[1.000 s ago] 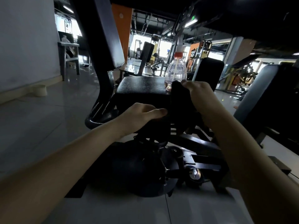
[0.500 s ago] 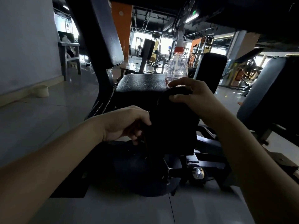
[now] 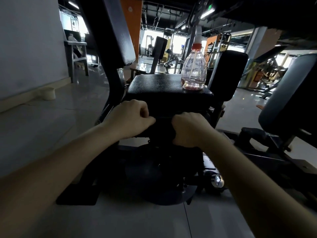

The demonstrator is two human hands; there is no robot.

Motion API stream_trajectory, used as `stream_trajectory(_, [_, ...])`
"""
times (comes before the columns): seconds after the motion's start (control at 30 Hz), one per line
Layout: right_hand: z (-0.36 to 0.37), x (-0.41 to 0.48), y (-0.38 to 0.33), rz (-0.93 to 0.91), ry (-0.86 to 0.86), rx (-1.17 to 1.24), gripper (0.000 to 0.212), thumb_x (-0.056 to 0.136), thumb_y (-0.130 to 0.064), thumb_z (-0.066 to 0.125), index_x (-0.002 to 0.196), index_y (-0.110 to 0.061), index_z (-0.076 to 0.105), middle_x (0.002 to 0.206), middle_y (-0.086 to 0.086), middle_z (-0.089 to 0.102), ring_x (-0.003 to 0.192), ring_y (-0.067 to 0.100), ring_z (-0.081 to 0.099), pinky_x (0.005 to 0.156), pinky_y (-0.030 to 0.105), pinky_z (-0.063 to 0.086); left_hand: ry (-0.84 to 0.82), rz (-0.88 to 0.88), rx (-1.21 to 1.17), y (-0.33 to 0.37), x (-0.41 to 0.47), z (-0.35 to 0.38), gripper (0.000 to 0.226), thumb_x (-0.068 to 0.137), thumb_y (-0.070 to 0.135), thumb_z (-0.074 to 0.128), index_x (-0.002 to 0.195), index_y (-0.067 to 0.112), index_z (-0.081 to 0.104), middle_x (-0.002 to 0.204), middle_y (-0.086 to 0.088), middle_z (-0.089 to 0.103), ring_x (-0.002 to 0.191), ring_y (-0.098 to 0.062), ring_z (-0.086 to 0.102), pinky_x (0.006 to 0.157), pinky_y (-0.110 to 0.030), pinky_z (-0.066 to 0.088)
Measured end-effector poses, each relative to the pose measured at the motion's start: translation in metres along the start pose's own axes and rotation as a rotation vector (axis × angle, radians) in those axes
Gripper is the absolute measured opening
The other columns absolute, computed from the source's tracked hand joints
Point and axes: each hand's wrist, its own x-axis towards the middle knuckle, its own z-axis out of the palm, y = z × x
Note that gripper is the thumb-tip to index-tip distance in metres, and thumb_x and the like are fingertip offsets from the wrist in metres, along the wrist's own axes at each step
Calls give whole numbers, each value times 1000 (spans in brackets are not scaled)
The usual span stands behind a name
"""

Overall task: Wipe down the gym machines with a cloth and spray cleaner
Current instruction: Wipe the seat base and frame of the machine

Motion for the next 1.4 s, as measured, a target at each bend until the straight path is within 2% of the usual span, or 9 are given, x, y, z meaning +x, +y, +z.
stream_trajectory(0.13, [-15,16,8,84,-346,325,28,69,-37,81,76,-16,64,73,-2,64,72,18,65,61,27,50,-106,190,-63,-7,-2,11,24,83,41,76,102,28,71,102,12,63,96,-6,58,84,-25,46])
stream_trajectory(0.43, [33,-14,0,-121,388,-218,39,86,-36,60,116,-11,62,88,4,70,76,27,69,56,32,44,0,432,-131,11,-19,33,45,80,32,72,122,26,57,116,13,58,106,-9,58,92,-30,48])
stream_trajectory(0.57, [19,-8,10,-145,206,-29,53,82,-52,62,122,-16,62,99,3,71,87,26,69,69,34,50,-100,431,-86,19,-4,29,61,78,27,76,133,31,51,123,14,60,111,-8,57,91,-30,44])
stream_trajectory(0.77, [-9,-18,67,-103,-135,884,40,78,-31,81,114,-15,73,101,2,76,90,15,71,83,35,58,-94,503,-55,3,6,15,23,85,25,79,107,22,76,97,11,66,94,-10,63,85,-31,47])
stream_trajectory(0.87, [1,-27,90,-35,-277,1020,43,80,-40,80,112,-13,72,101,13,74,86,31,70,72,45,58,-83,471,-75,-8,10,8,10,86,18,80,94,22,78,87,15,65,85,-4,62,81,-25,46])
stream_trajectory(0.97, [6,-22,91,-42,-56,1022,31,83,-38,79,97,-10,75,87,29,67,69,39,59,67,50,47,-143,366,-49,-19,14,-2,13,86,15,78,88,27,74,81,12,67,76,-3,63,72,-19,45])
stream_trajectory(1.1, [-7,-9,62,-117,202,899,7,92,-15,71,97,-12,75,81,7,73,68,16,64,71,35,51,-220,250,7,-18,19,-16,17,83,16,73,78,30,66,79,10,68,75,-3,61,71,-25,45])
stream_trajectory(1.27, [-12,-6,54,-52,275,815,17,98,-23,62,111,-20,72,83,-7,68,75,11,63,78,35,52,-249,235,-163,16,5,2,38,85,35,77,121,26,65,112,9,66,103,-10,63,88,-25,45])
stream_trajectory(1.4, [-9,-15,72,140,127,742,14,100,-13,55,94,-11,68,78,9,71,75,32,72,70,42,58,-246,377,209,40,-2,50,74,84,76,49,133,20,55,120,-4,58,111,-27,61,95,-38,49])
